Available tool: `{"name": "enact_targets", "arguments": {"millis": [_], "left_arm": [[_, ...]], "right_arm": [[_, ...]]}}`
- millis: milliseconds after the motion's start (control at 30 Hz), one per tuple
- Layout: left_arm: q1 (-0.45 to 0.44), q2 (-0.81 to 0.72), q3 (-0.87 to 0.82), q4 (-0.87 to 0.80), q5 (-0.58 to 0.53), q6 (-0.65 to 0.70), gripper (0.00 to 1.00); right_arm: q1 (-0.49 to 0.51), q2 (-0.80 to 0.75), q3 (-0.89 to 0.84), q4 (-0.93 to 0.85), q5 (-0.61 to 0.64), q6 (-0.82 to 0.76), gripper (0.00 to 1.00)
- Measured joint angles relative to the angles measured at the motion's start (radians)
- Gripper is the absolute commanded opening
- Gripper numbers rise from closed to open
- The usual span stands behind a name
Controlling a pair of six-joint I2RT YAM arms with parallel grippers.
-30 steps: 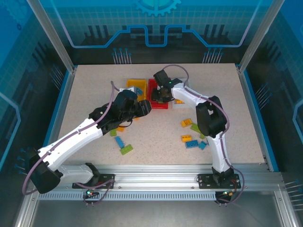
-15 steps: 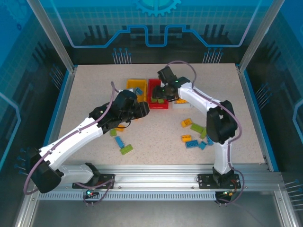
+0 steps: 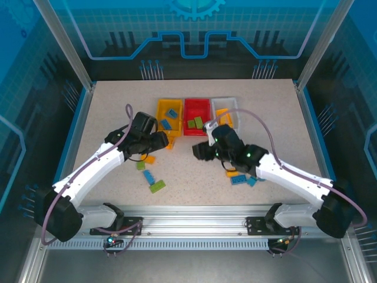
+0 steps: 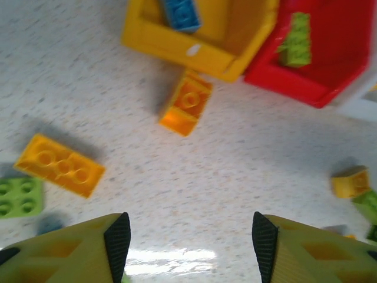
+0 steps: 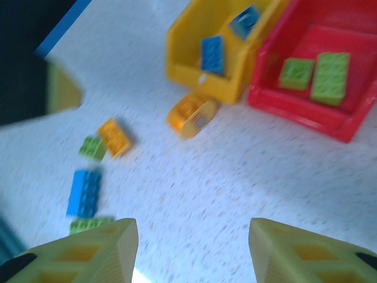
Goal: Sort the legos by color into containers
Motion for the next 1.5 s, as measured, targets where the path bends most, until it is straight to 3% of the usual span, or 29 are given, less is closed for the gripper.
{"name": "enact_targets", "arguments": {"millis": [133,333,700,1067,1200,1300,1500], "left_arm": [[0.057,0.0,-0.052,-0.03,0.016,-0.026,0.61],[0.089,0.0,-0.076,-0.023,0.021,-0.126,0.6],[0.122,-0.024,-0.208,0.002,0.021,-0.38,0.58],[0.099,-0.09,-0.35,-0.039,0.06,-0.396,0.63],[0.076,-0.021,-0.378,-0.004,0.103,-0.396,0.63],[0.053,0.045,-0.377,0.034,0.111,-0.395,0.58],[0.047,0.08,-0.387,0.097,0.119,-0.391,0.28]], "right_arm": [[0.093,-0.079,-0.126,0.054,-0.002,-0.008,0.59],[0.121,-0.138,-0.204,0.092,-0.006,-0.016,0.66],[0.174,0.006,-0.185,0.187,-0.076,-0.016,0.67],[0.196,0.066,-0.154,0.219,-0.125,-0.024,0.69],[0.197,0.096,-0.152,0.254,-0.196,-0.03,0.71],[0.197,0.119,-0.14,0.261,-0.237,-0.031,0.71],[0.198,0.123,-0.133,0.276,-0.262,-0.03,0.7]]}}
